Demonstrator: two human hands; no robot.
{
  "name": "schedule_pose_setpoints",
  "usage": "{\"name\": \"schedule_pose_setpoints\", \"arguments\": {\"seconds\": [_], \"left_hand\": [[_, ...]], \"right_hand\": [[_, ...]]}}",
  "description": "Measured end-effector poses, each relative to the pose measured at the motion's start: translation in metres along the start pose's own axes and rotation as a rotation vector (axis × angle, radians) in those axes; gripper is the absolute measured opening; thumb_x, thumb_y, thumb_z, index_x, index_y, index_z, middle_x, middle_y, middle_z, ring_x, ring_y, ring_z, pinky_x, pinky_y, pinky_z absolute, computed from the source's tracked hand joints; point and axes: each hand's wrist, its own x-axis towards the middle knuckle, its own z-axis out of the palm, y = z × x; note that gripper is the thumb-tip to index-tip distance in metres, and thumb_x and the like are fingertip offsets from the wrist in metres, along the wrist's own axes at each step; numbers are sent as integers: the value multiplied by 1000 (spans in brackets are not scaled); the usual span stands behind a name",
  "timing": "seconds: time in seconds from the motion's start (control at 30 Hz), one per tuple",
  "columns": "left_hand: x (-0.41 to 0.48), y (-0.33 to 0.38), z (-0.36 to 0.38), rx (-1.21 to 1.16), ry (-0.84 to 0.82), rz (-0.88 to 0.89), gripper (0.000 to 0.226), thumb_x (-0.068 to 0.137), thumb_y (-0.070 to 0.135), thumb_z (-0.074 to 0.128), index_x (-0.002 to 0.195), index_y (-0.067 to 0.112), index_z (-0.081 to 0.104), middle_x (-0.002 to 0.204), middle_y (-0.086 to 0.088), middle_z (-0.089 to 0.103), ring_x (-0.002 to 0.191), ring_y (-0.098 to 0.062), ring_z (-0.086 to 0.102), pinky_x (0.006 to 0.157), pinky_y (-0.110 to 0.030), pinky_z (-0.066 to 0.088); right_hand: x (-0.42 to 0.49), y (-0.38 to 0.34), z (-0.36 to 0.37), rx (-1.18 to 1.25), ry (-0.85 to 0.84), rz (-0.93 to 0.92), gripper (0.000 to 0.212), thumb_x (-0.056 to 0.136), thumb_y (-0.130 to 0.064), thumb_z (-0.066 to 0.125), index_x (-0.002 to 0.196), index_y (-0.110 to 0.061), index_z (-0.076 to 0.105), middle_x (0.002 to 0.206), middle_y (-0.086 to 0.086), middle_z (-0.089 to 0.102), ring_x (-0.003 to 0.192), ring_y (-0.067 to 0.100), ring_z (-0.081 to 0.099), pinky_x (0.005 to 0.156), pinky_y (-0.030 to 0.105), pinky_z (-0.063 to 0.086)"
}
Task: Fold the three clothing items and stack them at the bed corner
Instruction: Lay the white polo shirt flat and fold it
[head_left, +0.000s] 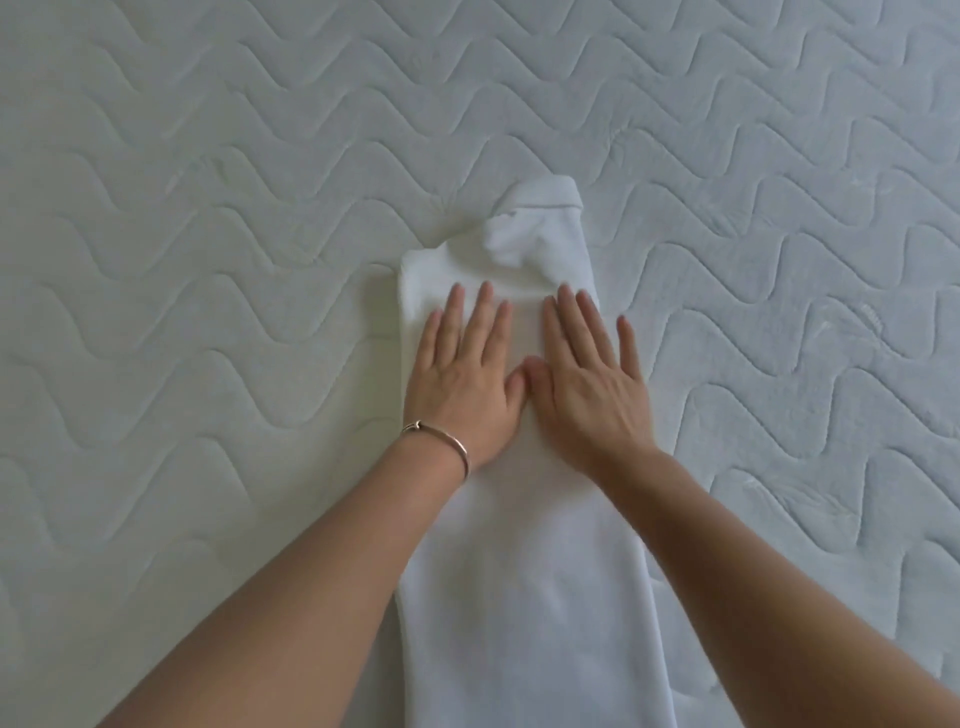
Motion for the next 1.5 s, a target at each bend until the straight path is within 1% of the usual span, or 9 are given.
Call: {"name": "schedule_pose_setpoints", "arguments": {"seconds": [0.17,0.37,0.47,0.6,0.8,1.03,1.2,1.33,1.5], "left_hand": [[4,-5,17,22,-22,-28,61,87,42,33,133,6,45,141,-16,42,133,-33,36,108,-43,21],[5,-4,15,29,-35,-37,61,88,43,32,136,8,41,144,-14,38,135,-32,32,109,-43,20],[6,-5,13,6,-52,-41,61,88,44,30,136,8,41,144,-15,38,135,-32,31,108,-42,18],[6,-9,7,-53,7,-21,59,88,41,34,132,4,46,140,-15,44,132,-33,36,107,-41,21],[-29,-5,-3,-29,-57,95,62,89,51,29,138,14,37,146,-11,37,135,-30,31,108,-40,20],[-33,-15,9,-51,-99,176,62,86,53,33,137,18,37,147,-9,35,135,-27,22,108,-38,14],[-54,-5,-36,-1072,-11,-314,18,78,30,52,90,26,66,96,10,68,93,-5,60,85,-21,45],[-88,-13,-61,-2074,-124,-954,28,86,28,42,94,13,64,81,0,73,74,-13,69,64,-28,56],[-117,-13,-80,-2107,-388,-980,63,69,63,45,94,13,74,99,-7,72,89,-18,69,70,-33,56]], "right_hand": [[8,29,19,-19,-61,-26,63,89,-53,4,141,-21,-12,149,-13,-16,135,-1,-22,109,30,-20],[15,25,8,341,122,-27,63,87,-48,34,140,-14,38,149,1,32,136,7,14,112,33,7],[47,23,-17,683,236,259,58,82,-40,60,131,-15,43,128,1,44,116,14,40,98,24,31],[96,27,-29,1093,-63,673,69,69,-43,77,124,-14,48,107,-4,55,98,16,59,83,32,50],[113,24,-41,1190,-370,562,35,68,-28,80,96,-11,65,92,6,71,81,24,70,79,41,57],[64,18,-78,1162,-233,159,15,76,-20,74,89,-20,68,83,-7,72,78,7,69,71,23,56],[-12,26,-87,918,-91,-92,38,64,-36,77,100,-33,64,96,-17,63,90,-17,56,76,4,43],[-74,29,-68,673,-59,-415,37,74,-39,59,109,-33,50,117,-11,47,132,10,32,110,42,29],[-130,41,-44,353,27,-576,22,85,-34,49,106,-31,48,120,-1,40,137,19,26,114,39,12]]}}
